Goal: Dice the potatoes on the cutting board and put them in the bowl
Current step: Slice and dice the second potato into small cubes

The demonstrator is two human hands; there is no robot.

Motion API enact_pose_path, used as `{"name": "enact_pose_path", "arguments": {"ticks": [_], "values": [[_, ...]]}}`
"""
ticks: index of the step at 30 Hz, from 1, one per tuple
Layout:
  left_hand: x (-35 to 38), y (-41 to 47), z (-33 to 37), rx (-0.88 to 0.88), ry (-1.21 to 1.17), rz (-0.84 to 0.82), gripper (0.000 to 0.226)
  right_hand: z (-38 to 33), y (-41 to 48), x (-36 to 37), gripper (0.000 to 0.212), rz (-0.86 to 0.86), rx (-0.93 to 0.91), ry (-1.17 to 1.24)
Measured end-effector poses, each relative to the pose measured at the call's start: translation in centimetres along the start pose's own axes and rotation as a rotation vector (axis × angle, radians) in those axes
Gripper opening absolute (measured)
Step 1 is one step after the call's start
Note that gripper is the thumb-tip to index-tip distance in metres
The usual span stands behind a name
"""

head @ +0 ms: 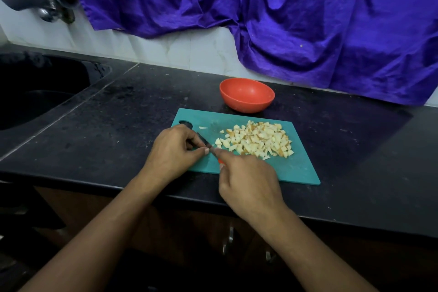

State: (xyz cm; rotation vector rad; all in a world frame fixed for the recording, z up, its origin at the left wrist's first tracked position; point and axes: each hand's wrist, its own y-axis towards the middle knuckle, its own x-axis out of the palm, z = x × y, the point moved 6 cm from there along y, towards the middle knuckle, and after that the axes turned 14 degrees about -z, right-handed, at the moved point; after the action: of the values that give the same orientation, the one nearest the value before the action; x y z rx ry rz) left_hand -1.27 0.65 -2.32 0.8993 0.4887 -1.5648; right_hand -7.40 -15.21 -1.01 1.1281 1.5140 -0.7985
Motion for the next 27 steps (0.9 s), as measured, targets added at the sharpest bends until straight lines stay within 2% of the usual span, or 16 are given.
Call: {"name": "enact_pose_path", "arguments": {"ticks": [7, 15, 20, 27], "values": [[0.1, 0.2, -0.1, -0.001, 0.019, 0.000, 0.008, 0.5, -0.6, 0.4, 0.052, -0.076, -0.020, -0.083], [0.4, 0.2, -0.8, -0.021, -0.004, 0.031, 0.009, 4.8, -1.2, -0.2, 0.041, 0.009, 0.106, 0.163], [0.5, 0.2, -0.9, -0.002, -0.064, 0.024, 0.018, 8.1, -0.7, -1.5, 0.040, 0.228, 0.124, 0.452], [1.8, 1.7, 0.8, 0.033, 0.007, -0.056, 0.016, 10.1, -0.5, -0.9, 0.041, 0.350, 0.052, 0.551]]}}
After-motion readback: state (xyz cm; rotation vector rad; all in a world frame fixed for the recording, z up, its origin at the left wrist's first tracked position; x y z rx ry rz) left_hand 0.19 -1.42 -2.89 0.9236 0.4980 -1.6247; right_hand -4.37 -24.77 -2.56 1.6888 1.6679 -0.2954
